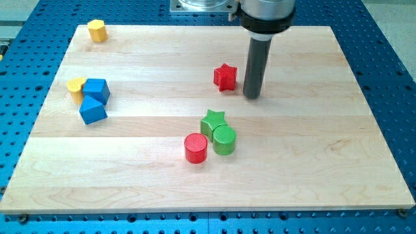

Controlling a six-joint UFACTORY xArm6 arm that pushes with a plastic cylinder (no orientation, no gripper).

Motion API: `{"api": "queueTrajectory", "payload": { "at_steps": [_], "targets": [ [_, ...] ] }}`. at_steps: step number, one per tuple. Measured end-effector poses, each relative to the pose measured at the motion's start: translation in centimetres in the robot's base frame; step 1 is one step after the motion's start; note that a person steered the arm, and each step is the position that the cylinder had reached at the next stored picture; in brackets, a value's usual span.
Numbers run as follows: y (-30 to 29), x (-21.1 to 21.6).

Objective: Move the red star to the top center of the board

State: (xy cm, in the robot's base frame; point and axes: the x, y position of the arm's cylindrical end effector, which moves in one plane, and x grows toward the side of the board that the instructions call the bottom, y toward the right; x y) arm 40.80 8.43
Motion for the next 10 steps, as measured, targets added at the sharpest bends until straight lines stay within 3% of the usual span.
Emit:
{"api": "queueTrajectory", "payload": {
  "at_steps": [1,2,4,6,7,8,9,10],
  "targets": [
    [-4.9,-0.3],
    [-5.7,-5.2],
    [-1.9,-6.5],
    [-6.4,-14.4],
    [-5.4,-9.6],
    [-10.4,-8.6],
    [-11.9,-9.3],
    [-10.0,-12.7]
  ]
}}
